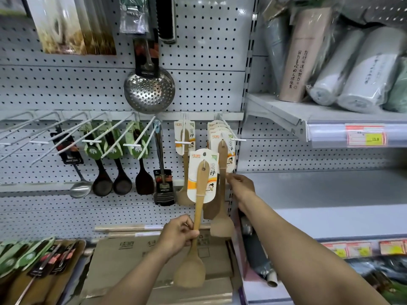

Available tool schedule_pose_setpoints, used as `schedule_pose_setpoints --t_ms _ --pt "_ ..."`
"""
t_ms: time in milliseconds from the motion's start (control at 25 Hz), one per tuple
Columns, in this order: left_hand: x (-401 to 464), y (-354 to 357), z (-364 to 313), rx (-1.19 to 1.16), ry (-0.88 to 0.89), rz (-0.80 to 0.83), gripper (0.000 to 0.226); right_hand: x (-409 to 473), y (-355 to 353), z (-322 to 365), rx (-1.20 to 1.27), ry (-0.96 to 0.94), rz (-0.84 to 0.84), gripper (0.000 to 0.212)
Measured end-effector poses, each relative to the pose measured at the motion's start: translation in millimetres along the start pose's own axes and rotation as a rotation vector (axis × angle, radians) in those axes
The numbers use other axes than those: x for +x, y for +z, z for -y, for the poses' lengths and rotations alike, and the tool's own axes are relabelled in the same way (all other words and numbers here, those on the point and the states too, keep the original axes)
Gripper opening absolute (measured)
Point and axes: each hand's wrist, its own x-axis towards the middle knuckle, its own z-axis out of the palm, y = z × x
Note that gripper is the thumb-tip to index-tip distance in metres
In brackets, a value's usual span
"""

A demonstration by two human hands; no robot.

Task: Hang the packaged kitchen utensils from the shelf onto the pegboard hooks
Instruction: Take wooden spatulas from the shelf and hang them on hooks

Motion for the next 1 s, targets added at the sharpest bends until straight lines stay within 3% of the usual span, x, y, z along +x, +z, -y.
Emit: schedule_pose_setpoints --t_ms 120,240,400,680,1000 --pt "-9 7 -4 -0.006 0.043 0.002 0.024 -28 -7 17 0.109 -0.065 -0.041 0.026" --pt "-15 19 -9 -0.017 0.086 0.027 0.025 -68 -17 38 0.384 -0.228 0.137 0.026" --pt "-16 38 -15 -0.038 0.110 0.046 0.026 -85 -27 47 0.289 -0.413 0.198 0.014" --pt "-12 52 -16 -0.019 0.091 0.079 0.024 -82 -37 52 0.242 -0.373 0.125 0.010" --pt "16 63 -22 -0.015 0.089 0.099 0.026 -66 -42 54 0.251 -0.393 0.168 0.007"
